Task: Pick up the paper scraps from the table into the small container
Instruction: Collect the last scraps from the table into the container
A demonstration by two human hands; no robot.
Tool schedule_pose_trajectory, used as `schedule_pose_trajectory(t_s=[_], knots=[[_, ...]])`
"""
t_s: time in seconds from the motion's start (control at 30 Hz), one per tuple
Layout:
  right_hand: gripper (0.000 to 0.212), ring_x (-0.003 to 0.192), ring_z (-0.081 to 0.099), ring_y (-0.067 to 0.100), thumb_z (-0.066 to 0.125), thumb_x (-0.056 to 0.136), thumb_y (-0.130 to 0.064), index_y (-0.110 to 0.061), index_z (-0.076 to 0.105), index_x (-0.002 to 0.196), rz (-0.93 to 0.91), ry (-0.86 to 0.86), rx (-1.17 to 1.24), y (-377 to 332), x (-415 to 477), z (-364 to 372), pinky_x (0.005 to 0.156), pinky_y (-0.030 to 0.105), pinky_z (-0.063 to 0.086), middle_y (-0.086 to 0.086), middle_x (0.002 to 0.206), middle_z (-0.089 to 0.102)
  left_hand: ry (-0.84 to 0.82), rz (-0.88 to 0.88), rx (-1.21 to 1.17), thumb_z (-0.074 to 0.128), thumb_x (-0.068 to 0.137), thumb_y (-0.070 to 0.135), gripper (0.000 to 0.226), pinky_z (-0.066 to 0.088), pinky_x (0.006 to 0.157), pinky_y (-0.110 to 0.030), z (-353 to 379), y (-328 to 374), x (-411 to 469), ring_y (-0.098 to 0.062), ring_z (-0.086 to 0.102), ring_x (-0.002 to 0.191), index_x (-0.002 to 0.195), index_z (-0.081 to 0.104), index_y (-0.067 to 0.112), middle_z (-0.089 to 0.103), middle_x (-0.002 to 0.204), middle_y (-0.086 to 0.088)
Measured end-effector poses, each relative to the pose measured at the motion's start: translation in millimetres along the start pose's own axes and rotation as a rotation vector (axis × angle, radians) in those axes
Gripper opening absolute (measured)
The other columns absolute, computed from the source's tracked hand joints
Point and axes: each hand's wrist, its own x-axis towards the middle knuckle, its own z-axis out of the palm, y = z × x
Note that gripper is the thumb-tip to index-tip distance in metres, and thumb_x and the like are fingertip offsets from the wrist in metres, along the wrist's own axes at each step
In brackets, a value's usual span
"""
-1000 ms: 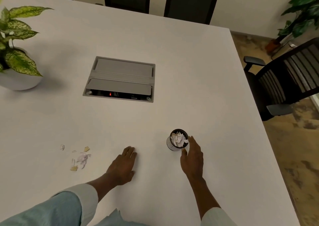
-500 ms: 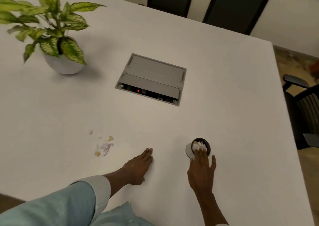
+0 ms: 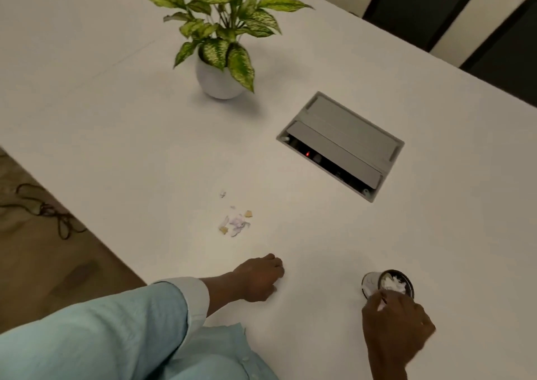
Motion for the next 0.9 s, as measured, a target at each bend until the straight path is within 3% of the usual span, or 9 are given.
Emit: schedule_pose_trajectory(t_s=[0.1,0.13,0.2,0.3,0.37,0.5,0.6,0.73,0.9], knots=[[0.015,0.095,0.061,0.035,0.058,0.087,-0.023,-0.016,0.071,0.086,-0.088,-0.115,0.186,-37.1,-6.9,-1.9,0.069,0.041,0.049,0.009,0.094,0.068,0.183,-0.1,-0.019,0.056,0.097,0.023,0.026,0.053,0.077,-0.042,5.7,-19.7,-24.9,-0.028,0.05,0.12,0.118,0.061,0.008,0.057,0.124,-0.008],[0.007,0.098,0.06,0.031,0.063,0.087,-0.02,-0.018,0.07,0.088,-0.124,-0.178,0.24,-52.5,-9.9,-1.9,0.065,0.038,0.05,0.005,0.096,0.065,0.25,-0.155,-0.028,0.056,0.096,0.024,0.023,0.054,0.072,-0.041,7.3,-27.2,-33.0,-0.028,0.052,0.118,0.113,0.061,0.009,0.057,0.12,-0.008],[0.013,0.1,0.059,0.022,0.073,0.083,-0.016,-0.024,0.069,0.092,-0.23,-0.329,0.302,-82.1,-14.2,0.1,0.061,0.032,0.049,-0.004,0.1,0.06,0.368,-0.329,-0.082,0.061,0.093,0.027,0.025,0.055,0.069,-0.041,8.4,-41.9,-46.8,-0.027,0.052,0.118,0.112,0.061,0.012,0.055,0.121,-0.006],[0.021,0.107,0.058,0.014,0.072,0.086,-0.023,-0.028,0.068,0.106,-0.372,-0.553,0.341,-124.9,-17.1,9.5,0.067,0.03,0.054,-0.009,0.111,0.056,0.488,-0.61,-0.197,0.069,0.089,0.035,0.04,0.056,0.069,-0.04,4.5,-64.1,-60.1,-0.024,0.046,0.121,0.12,0.056,0.013,0.049,0.125,-0.004],[0.029,0.115,0.056,0.014,0.068,0.09,-0.027,-0.026,0.064,0.119,-0.46,-0.652,0.361,-152.4,-15.6,20.0,0.076,0.032,0.057,-0.007,0.12,0.054,0.497,-0.694,-0.225,0.072,0.087,0.041,0.053,0.056,0.071,-0.037,1.3,-77.7,-63.2,-0.024,0.042,0.123,0.126,0.051,0.012,0.044,0.128,-0.004],[0.056,0.132,0.047,0.018,0.064,0.093,-0.031,-0.025,0.045,0.145,-0.58,-0.808,0.332,-205.6,-5.6,41.2,0.096,0.035,0.053,-0.002,0.142,0.046,0.508,-0.713,-0.319,0.076,0.084,0.044,0.075,0.054,0.092,-0.04,-8.0,-91.2,-55.4,-0.026,0.037,0.126,0.139,0.039,0.009,0.035,0.136,-0.007],[0.072,0.142,0.036,0.021,0.063,0.094,-0.031,-0.028,0.027,0.156,-0.653,-0.892,0.286,-235.8,2.9,56.7,0.102,0.04,0.051,0.0,0.154,0.034,0.521,-0.701,-0.347,0.079,0.082,0.047,0.084,0.053,0.095,-0.039,-18.5,-92.2,-41.0,-0.026,0.036,0.127,0.144,0.035,0.01,0.033,0.138,-0.008],[0.084,0.142,0.031,0.023,0.066,0.093,-0.023,-0.035,0.015,0.159,-0.779,-0.905,0.234,-261.9,6.7,72.0,0.092,0.041,0.057,0.003,0.16,0.025,0.482,-0.672,-0.295,0.076,0.085,0.048,0.085,0.053,0.097,-0.036,-25.9,-94.2,-24.9,-0.027,0.035,0.131,0.149,0.032,0.012,0.034,0.141,-0.008],[0.085,0.142,0.029,0.023,0.068,0.092,-0.017,-0.04,0.019,0.157,-0.899,-0.862,0.206,-279.8,8.4,84.0,0.08,0.038,0.06,0.002,0.161,0.025,0.485,-0.642,-0.303,0.078,0.087,0.041,0.066,0.055,0.088,-0.033,-25.8,-100.7,-19.4,-0.022,0.04,0.124,0.138,0.045,0.016,0.039,0.133,-0.004]])
